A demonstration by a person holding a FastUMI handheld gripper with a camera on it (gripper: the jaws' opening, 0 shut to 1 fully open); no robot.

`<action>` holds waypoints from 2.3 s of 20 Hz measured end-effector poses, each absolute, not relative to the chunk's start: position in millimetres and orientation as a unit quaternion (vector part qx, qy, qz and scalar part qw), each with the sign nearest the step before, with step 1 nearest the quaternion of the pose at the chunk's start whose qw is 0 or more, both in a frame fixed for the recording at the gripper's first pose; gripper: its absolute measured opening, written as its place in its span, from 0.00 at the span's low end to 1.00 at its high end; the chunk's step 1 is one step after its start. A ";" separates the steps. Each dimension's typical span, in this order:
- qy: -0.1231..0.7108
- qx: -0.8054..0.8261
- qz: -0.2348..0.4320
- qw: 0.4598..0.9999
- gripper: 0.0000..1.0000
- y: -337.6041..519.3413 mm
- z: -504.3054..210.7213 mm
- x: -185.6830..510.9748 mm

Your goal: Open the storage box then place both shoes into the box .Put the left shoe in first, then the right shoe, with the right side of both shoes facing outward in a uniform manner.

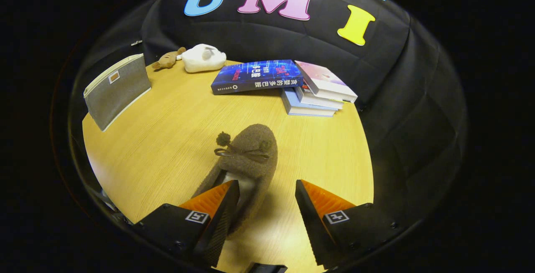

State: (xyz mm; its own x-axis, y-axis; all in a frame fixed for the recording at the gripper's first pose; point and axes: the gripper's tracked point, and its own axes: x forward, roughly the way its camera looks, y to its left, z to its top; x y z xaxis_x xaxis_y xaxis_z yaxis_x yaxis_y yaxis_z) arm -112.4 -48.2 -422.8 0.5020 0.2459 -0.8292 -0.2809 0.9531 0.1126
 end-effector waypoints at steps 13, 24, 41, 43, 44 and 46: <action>0.519 0.013 0.104 0.849 0.06 -41.8 -470.2 -92.8; 0.447 0.085 0.025 0.890 0.06 19.4 -298.2 -36.8; 0.459 0.167 0.125 0.863 0.06 396.9 -142.4 14.3; 0.476 0.150 0.116 0.859 0.06 423.6 -160.2 4.9; 0.486 0.143 0.111 0.855 0.06 436.8 -170.9 1.5; 0.503 0.127 0.111 0.847 0.06 457.5 -192.5 -5.1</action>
